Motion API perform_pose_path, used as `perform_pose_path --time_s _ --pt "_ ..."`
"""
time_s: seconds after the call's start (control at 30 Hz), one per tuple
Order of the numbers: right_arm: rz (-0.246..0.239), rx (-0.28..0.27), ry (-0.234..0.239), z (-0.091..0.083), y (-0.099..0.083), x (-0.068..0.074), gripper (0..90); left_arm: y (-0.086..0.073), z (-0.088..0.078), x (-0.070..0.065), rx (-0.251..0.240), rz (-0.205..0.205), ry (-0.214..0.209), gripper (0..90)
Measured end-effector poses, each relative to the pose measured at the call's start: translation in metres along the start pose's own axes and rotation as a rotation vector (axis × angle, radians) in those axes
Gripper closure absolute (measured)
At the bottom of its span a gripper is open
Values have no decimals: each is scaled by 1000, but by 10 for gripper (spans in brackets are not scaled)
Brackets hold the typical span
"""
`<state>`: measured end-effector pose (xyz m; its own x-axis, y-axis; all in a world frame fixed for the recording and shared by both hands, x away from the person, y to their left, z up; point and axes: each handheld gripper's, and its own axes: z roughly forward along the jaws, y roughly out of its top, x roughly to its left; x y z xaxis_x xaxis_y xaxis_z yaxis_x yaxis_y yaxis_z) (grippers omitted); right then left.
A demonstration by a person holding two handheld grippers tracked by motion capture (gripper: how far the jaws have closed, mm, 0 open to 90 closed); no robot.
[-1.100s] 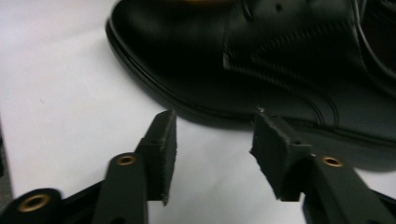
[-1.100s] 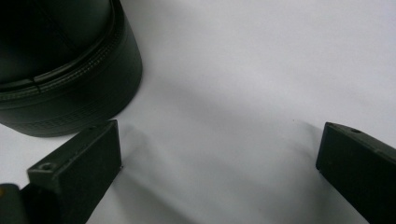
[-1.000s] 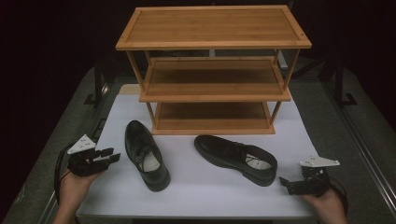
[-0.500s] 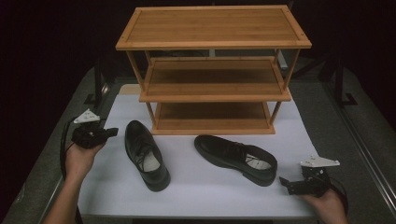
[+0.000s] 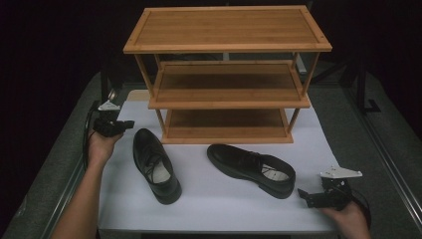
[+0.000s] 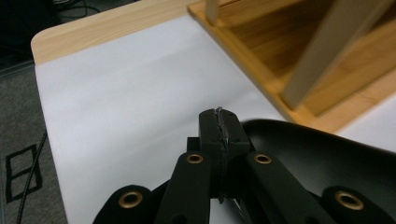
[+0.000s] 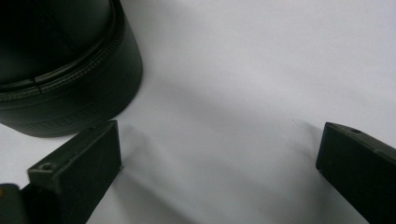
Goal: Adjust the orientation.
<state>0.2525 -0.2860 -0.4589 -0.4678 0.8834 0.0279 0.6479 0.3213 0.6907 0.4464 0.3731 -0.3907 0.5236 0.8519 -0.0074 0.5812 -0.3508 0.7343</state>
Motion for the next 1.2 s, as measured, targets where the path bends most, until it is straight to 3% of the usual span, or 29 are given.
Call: perform_pose_path --time_s 0.13,0.33,0.77,0.97,1.2 --pt "1 0 1 0 0 0 0 -4 17 5 27 -29 1 900" --pt "1 -1 1 0 0 0 0 -8 33 3 73 -22 2 900" --pt "-1 0 -1 0 0 0 0 -12 33 -2 64 -8 -2 900" --pt "-2 0 -1 0 0 0 0 -17 30 -13 47 10 -20 900" --pt "-3 1 -2 0 0 0 0 -22 26 -40 30 56 -55 900"
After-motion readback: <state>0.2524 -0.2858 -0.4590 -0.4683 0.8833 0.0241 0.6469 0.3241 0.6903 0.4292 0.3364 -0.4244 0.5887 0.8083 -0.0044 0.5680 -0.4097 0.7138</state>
